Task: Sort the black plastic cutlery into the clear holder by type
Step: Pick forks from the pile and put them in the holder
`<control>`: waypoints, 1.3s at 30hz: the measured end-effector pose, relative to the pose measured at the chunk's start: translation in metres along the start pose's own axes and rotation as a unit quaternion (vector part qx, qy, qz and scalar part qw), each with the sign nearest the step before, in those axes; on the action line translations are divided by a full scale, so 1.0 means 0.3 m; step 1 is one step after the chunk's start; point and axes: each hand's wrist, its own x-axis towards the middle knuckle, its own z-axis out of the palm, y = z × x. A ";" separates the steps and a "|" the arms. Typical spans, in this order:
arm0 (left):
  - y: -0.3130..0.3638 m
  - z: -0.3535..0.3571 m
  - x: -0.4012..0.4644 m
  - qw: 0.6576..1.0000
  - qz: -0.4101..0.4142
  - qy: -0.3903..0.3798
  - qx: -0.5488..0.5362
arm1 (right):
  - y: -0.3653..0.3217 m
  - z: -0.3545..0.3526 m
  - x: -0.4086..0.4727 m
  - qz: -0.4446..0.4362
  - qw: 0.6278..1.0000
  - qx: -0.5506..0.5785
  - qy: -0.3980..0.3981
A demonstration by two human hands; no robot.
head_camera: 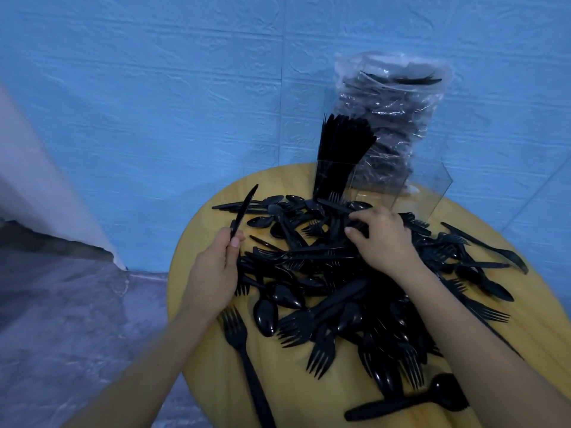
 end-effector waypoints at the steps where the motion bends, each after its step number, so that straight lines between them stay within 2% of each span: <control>1: 0.000 0.001 0.001 1.000 0.000 0.001 0.003 | 0.001 0.005 -0.006 0.007 1.000 -0.009 -0.027; 4: -0.001 0.004 0.000 1.000 -0.004 -0.002 0.010 | -0.024 0.035 -0.036 -0.037 0.996 0.007 -0.076; 7: 0.006 0.002 -0.003 1.000 -0.008 -0.008 0.007 | -0.061 0.052 -0.051 -0.106 0.989 0.074 -0.074; 10: 0.002 0.002 -0.004 1.000 -0.002 -0.006 0.018 | -0.059 0.045 -0.033 -0.115 0.988 0.098 -0.019; 13: 0.001 -0.001 -0.006 1.000 0.000 -0.002 0.022 | -0.011 0.016 0.010 -0.051 0.995 0.069 0.050; 15: 0.007 -0.001 -0.008 1.000 0.001 -0.003 0.022 | 0.026 -0.001 0.033 -0.002 1.000 0.023 0.019; 17: 0.012 -0.001 -0.008 1.000 0.003 -0.006 0.023 | 0.041 -0.001 0.038 0.003 0.999 0.010 -0.044; 19: 0.009 0.001 -0.004 1.000 0.003 -0.008 0.023 | 0.023 0.013 0.019 -0.037 0.995 0.036 -0.082; 22: 0.001 0.006 -0.002 1.000 0.003 -0.012 0.022 | -0.020 0.036 -0.014 -0.096 0.990 0.050 -0.095; 26: -0.008 0.006 -0.003 1.000 0.008 -0.012 0.019 | -0.025 0.037 -0.023 -0.107 0.990 0.070 -0.057; 33: -0.002 0.005 -0.003 1.000 0.001 -0.016 0.018 | 0.066 -0.015 -0.035 0.019 0.992 0.103 0.068; 39: 0.009 -0.002 -0.009 1.000 -0.001 -0.014 0.027 | 0.084 -0.053 -0.104 -0.006 0.991 0.102 0.082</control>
